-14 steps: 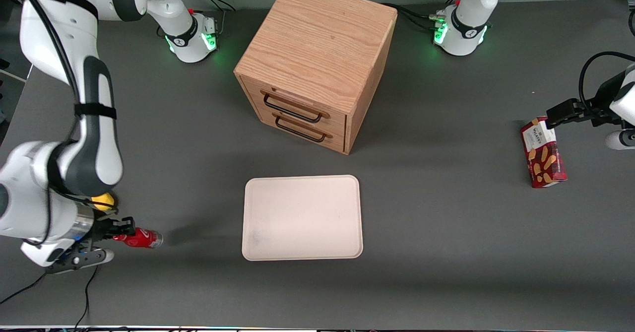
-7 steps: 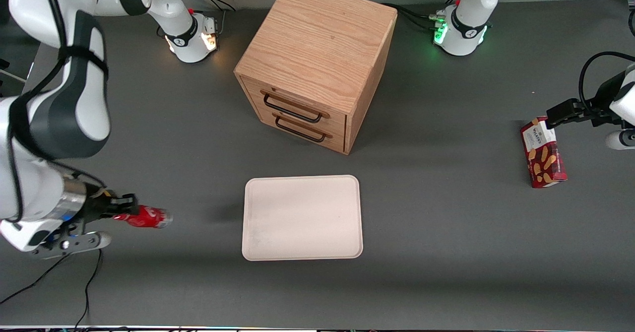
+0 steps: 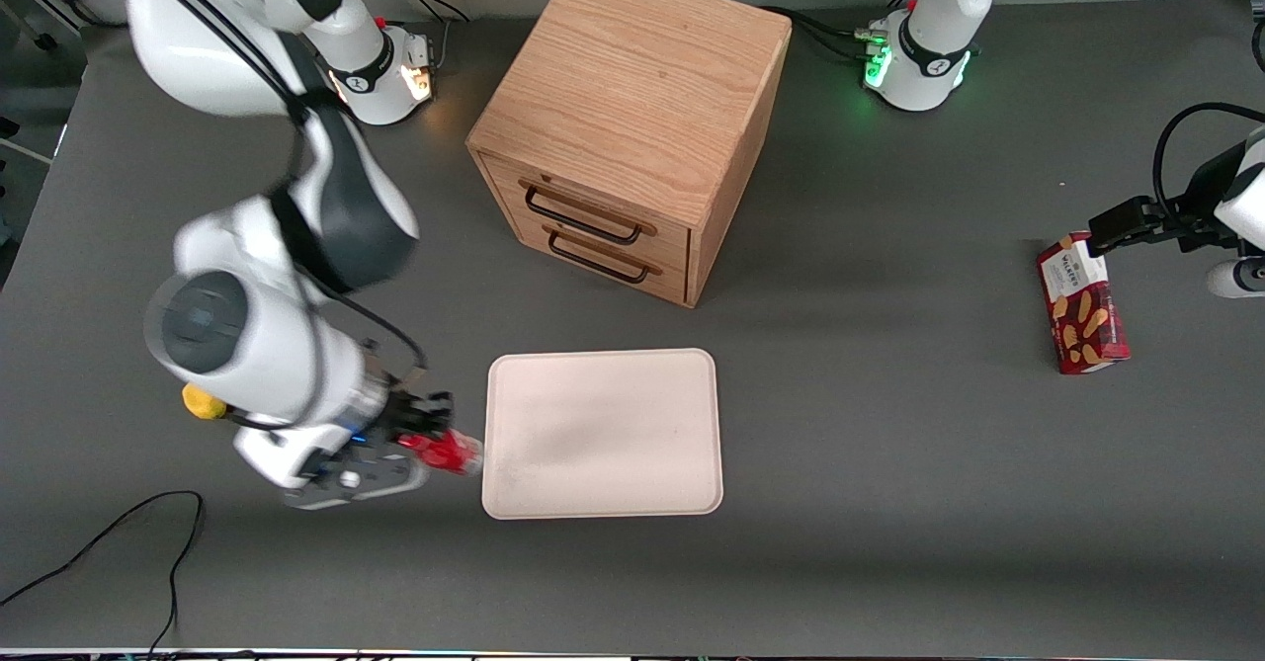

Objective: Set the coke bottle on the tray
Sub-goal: 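Lift the bottle and carry it with the right gripper onto the cream tray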

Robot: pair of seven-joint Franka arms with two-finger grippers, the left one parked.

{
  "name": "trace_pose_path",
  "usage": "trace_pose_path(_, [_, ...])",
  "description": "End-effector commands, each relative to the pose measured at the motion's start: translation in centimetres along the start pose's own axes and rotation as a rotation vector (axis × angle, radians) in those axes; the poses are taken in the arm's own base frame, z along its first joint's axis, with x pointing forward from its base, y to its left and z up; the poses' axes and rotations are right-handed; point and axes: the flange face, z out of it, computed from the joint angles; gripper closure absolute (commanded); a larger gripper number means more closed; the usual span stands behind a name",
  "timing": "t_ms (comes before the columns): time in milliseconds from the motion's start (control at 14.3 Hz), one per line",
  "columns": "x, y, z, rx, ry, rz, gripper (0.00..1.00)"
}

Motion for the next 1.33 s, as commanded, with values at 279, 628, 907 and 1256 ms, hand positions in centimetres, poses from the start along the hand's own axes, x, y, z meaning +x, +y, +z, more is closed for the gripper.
trace_pose_path(279, [1.4, -1.3, 9.8, -0.01, 0.029, 0.014, 0.77])
trace_pose_path(628, [1.2, -1.6, 11.1, -0.002, 0.027, 0.08, 0.0])
trace_pose_path(907, [1.4, -1.5, 6.3, 0.004, 0.077, 0.212, 0.0])
trace_pose_path(1256, [-3.2, 4.6, -4.0, -0.018, -0.073, 0.312, 0.0])
